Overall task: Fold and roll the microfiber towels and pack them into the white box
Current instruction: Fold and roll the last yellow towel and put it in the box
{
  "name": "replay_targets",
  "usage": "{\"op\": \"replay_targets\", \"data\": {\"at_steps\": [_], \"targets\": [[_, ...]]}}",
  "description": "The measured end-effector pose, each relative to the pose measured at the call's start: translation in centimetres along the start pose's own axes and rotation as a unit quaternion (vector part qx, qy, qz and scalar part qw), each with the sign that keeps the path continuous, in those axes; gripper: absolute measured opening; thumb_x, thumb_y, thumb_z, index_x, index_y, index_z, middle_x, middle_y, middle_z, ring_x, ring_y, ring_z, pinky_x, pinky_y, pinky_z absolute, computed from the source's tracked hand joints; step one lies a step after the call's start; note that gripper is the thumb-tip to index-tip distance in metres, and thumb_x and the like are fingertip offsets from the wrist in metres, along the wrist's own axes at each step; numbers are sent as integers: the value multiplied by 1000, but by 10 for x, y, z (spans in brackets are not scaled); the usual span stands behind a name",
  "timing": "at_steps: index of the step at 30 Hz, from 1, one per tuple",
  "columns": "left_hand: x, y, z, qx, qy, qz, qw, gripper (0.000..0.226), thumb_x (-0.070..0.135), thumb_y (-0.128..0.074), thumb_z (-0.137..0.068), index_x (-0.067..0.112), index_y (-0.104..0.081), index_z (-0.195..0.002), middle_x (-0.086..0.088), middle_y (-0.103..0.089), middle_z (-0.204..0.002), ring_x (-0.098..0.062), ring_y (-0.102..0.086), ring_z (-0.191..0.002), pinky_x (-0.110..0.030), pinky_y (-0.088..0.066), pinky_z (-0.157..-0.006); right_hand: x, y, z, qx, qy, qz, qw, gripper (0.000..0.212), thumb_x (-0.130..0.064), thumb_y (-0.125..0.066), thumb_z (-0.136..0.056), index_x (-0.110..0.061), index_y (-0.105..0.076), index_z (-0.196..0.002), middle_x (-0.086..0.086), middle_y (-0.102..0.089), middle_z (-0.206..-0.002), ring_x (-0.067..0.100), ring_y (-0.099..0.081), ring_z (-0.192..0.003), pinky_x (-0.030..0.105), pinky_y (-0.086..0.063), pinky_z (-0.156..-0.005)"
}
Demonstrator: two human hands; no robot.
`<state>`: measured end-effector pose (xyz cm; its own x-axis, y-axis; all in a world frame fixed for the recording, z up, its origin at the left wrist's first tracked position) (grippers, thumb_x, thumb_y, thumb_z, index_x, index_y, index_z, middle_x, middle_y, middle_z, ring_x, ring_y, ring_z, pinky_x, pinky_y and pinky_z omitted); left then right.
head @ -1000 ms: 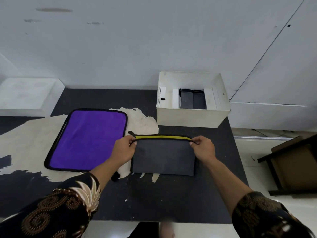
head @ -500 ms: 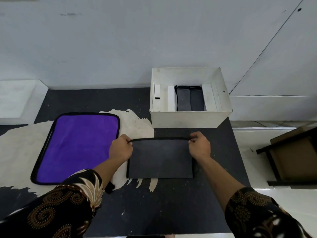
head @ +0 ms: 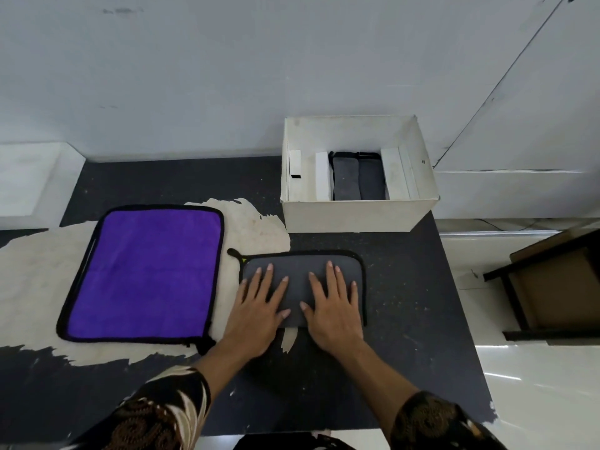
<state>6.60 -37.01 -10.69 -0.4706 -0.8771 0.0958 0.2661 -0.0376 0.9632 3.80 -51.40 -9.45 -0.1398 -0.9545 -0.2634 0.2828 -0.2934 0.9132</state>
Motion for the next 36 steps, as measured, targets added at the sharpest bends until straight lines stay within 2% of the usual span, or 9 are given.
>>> {"op": "replay_targets", "data": {"at_steps": [3,7,10,13,15,19,26,30,36], "targets": [[-24,-3,1,-33,40,-19,998,88,76,-10,-88,23,18,-153,-11,29,-158,-28,22,-147,-48,7,-117,25,-3,2,4,-22,31,999,72,-66,-16,-97,-31,10,-155,8,26,-160,25,24,-147,56,11,-117],[-30,-3,5,-49,41,-28,998,91,77,-4,-86,19,21,-152,-12,31,-157,-27,25,-146,-47,8,-119,45,0,7,14,-48,49,998,71,-65,-9,-97,-29,16,-153,7,28,-159,23,28,-145,58,10,-117],[-29,9,11,8,86,31,996,83,64,-30,-95,17,0,-156,-16,3,-163,-34,-3,-150,-47,-12,-120,46,5,9,24,-68,17,997,70,-58,-23,-100,-24,0,-156,12,14,-163,29,15,-149,56,4,-119],[-46,34,33,118,234,134,956,70,39,-61,-91,14,-26,-147,-15,-43,-139,-30,-46,-123,-43,-46,-99,62,33,22,104,-178,-46,977,64,-43,-53,-94,-16,-30,-147,19,-26,-153,37,-30,-137,53,-30,-110],[-55,32,42,115,308,193,925,65,32,-65,-90,12,-31,-141,-15,-48,-130,-30,-51,-112,-42,-49,-88,71,41,30,123,-228,-63,964,56,-35,-62,-89,-13,-39,-135,16,-44,-135,35,-46,-120,48,-40,-97],[-61,20,40,49,371,280,884,48,28,-64,-91,8,-40,-128,-15,-49,-122,-29,-57,-96,-41,-51,-75,85,32,36,71,-295,-131,944,45,-37,-59,-91,-12,-40,-121,14,-57,-123,35,-55,-113,45,-42,-92],[-64,6,33,-55,373,338,862,18,23,-56,-96,5,-57,-96,-12,-62,-94,-18,-55,-73,-28,-47,-62,106,24,41,2,-365,-232,901,37,-38,-64,-88,-10,-63,-111,10,-67,-114,30,-64,-104,39,-51,-89],[-53,3,45,-45,338,330,880,22,30,-53,-97,9,-59,-100,-7,-62,-96,-21,-59,-83,-32,-51,-68,118,24,55,-14,-345,-250,905,32,-34,-61,-90,-7,-67,-106,10,-68,-108,28,-65,-97,30,-45,-70],[-12,-4,80,-6,305,340,889,21,32,-64,-91,12,-60,-98,-1,-62,-93,-18,-57,-86,-29,-41,-66,150,25,99,13,-335,-218,917,33,-33,-61,-93,-6,-64,-112,13,-65,-116,34,-60,-109,33,-46,-80]]}}
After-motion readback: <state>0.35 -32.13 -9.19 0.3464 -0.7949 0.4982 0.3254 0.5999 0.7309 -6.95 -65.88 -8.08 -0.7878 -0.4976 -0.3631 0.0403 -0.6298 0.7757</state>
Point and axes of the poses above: each hand's wrist, its own z-axis away from the middle knuckle, its own y-axis out of the back of the hand, x = y × z, the point moved 10 cm from there along -z, towards the middle knuckle
